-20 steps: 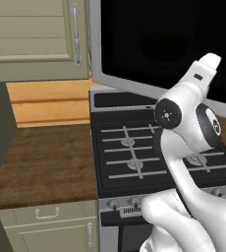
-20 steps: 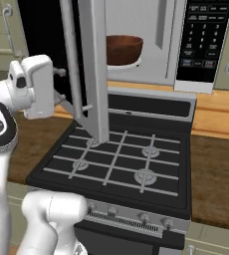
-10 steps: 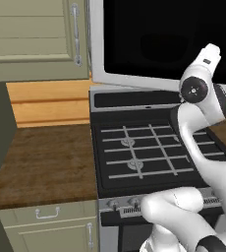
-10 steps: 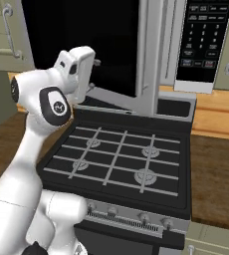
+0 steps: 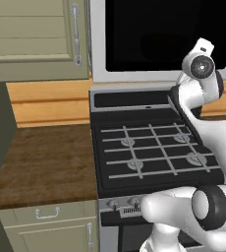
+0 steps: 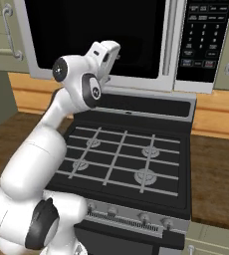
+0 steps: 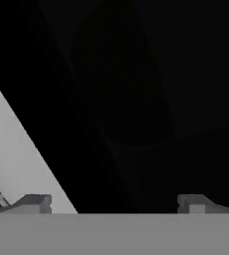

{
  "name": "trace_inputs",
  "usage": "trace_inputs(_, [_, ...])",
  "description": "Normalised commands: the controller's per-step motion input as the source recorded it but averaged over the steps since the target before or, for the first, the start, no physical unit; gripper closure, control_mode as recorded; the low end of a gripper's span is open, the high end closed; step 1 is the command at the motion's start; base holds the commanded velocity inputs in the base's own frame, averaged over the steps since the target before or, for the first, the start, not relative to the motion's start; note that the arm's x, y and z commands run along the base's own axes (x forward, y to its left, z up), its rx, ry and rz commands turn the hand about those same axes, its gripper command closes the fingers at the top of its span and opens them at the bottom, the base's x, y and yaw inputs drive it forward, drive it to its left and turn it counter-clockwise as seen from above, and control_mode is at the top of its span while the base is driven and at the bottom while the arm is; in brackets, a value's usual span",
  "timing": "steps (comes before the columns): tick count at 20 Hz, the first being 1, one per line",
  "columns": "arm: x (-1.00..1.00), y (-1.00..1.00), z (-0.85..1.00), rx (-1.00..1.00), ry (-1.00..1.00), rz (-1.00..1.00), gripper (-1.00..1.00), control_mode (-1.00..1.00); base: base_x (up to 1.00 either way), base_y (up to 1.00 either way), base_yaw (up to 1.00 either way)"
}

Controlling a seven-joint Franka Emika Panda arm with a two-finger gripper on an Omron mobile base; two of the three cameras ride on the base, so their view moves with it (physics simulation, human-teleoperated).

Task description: Pick the squash from the sink and place it in the bowl. Then pick the bowl and place it in the microwave. Then close the microwave door and press the start button.

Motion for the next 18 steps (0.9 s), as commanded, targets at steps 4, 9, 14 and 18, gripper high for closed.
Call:
trace_inputs(4, [0.83,-0.03,0.0,0.09,0.15,0.09,-1.0,-1.0,0.0,0.0,0.0])
trace_inputs(9, [0.16,0.0,0.0,0.03,0.07,0.07,-1.0,-1.0,0.0,0.0,0.0])
trace_inputs(14, [-1.0,-0.07,-0.05,0.02,-0.03,0.0,-1.0,-1.0,0.0,0.0,0.0])
trace_inputs(18, [-1.0,-0.25,0.0,0.09,0.0,0.0,-1.0,-1.0,0.0,0.0,0.0])
